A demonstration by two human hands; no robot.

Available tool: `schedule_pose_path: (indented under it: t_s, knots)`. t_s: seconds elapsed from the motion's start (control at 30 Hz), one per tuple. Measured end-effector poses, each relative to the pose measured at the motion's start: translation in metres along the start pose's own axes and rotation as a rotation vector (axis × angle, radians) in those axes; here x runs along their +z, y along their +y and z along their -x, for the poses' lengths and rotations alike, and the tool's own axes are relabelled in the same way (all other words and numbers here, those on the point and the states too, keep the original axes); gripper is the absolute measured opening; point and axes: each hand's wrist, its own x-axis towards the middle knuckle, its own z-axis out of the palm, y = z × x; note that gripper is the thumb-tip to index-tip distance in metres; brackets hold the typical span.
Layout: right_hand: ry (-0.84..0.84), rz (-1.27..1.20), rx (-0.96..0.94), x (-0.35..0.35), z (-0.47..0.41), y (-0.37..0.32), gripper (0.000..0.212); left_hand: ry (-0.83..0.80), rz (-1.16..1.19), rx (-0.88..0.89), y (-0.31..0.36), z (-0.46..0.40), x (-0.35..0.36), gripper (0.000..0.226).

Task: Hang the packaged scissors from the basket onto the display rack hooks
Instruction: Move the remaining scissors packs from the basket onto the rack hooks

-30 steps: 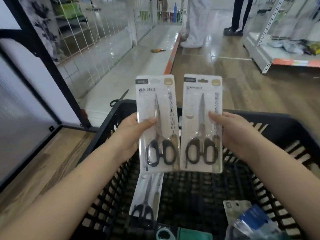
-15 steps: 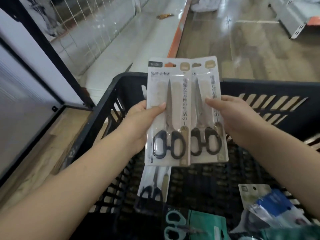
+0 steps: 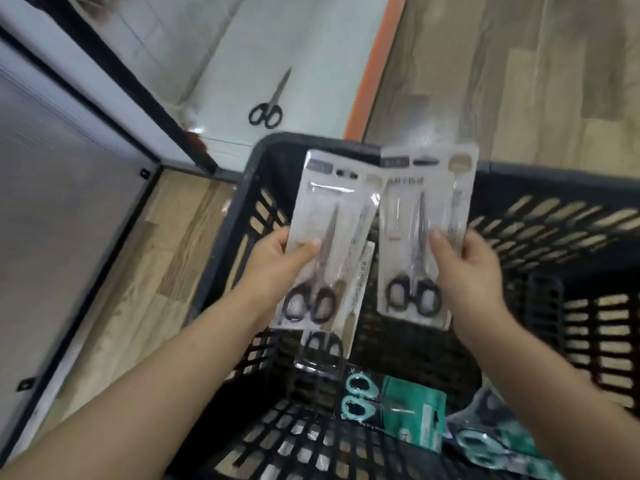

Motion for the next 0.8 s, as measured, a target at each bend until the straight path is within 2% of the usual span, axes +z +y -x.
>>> schedule_pose_path:
  t_s: [0.13,0.23,0.3,0.4,0.47,0.57,0.67,0.73,0.8]
  knots:
    - [-0.041,-0.003,0.237,0.005,0.024,-0.053,0.015,0.112,0.058,-0.083,0.056,0.026,-0.021,0.005]
    - [-0.114,0.036,0.279,0.002,0.046,-0.13,0.018,0.202,0.215,-0.148,0.121,0.057,-0.045,0.007]
    - [-0.198,0.084,0.229,-0.001,0.067,-0.196,0.018,0.258,0.289,-0.167,0.168,0.086,-0.066,0.006]
    - [-0.29,0.14,0.056,-0.012,0.109,-0.302,0.017,0.346,0.382,-0.178,0.248,0.145,-0.097,0.009]
    - [-0.382,0.144,-0.064,-0.016,0.143,-0.376,0.011,0.415,0.46,-0.156,0.301,0.194,-0.118,0.007]
    - [-0.497,0.105,-0.182,-0.021,0.198,-0.472,0.009,0.557,0.542,-0.09,0.369,0.27,-0.151,0.017]
    - [-0.623,0.11,-0.258,-0.022,0.253,-0.535,0.015,0.645,0.644,0.014,0.411,0.35,-0.188,0.027]
    - [-0.685,0.121,-0.314,-0.022,0.29,-0.561,0.01,0.691,0.669,0.074,0.425,0.401,-0.209,0.036]
    - [-0.771,0.092,-0.357,-0.02,0.332,-0.575,0.006,0.798,0.659,0.088,0.427,0.453,-0.225,0.027]
